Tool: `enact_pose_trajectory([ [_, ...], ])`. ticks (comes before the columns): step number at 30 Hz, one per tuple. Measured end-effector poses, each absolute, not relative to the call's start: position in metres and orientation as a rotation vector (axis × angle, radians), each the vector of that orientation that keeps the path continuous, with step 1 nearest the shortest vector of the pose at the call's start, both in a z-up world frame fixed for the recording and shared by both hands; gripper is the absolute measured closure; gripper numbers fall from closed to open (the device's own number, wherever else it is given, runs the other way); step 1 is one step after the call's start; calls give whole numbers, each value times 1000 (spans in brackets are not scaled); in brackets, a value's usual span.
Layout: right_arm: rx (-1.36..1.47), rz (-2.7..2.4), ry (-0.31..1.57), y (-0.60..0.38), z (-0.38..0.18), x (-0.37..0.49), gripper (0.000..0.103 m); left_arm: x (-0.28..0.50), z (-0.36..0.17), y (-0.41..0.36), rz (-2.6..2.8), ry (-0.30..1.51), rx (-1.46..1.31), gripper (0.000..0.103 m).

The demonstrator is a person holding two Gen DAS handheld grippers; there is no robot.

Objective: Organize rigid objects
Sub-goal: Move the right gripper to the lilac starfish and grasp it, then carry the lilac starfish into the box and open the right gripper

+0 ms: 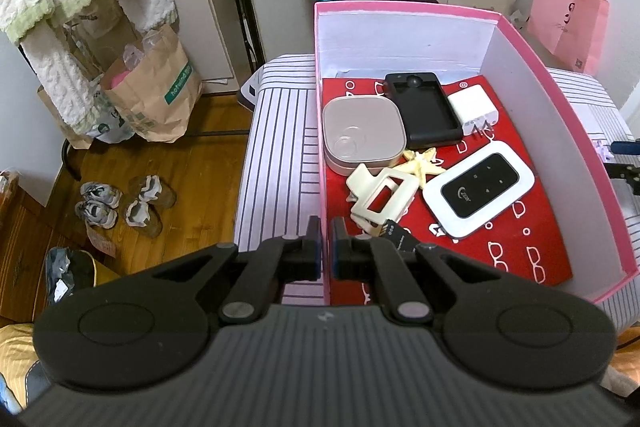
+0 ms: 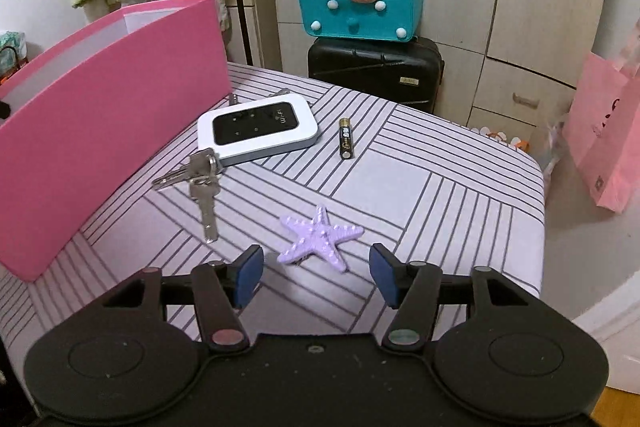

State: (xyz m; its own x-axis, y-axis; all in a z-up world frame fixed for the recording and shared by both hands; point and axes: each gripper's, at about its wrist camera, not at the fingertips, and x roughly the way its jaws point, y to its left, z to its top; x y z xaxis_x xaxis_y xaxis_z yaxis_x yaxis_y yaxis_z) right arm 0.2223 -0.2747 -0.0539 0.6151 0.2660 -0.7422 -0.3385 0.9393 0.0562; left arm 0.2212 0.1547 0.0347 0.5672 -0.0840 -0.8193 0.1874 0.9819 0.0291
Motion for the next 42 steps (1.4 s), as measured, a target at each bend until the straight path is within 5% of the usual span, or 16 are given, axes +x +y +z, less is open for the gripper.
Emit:
enact_pose_trajectory([
  [7,-102,303,810,-266,-57,230,36,222,32,154,-159,961,115,99],
  [10,-101,293,810,-267,-55,230,50,221,31,154,-161,963,116,99],
  [16,-66,274,807,-267,-53,230,52,220,30,155,-165,962,118,99],
  [18,-42,281,783,-267,-47,228,62,220,30,155,-168,961,118,99],
  [29,-55,325,802,-250,-31,226,62,220,31,156,-180,966,113,99],
  [42,-83,643,671,-176,71,215,62,221,31,159,-202,970,123,99],
])
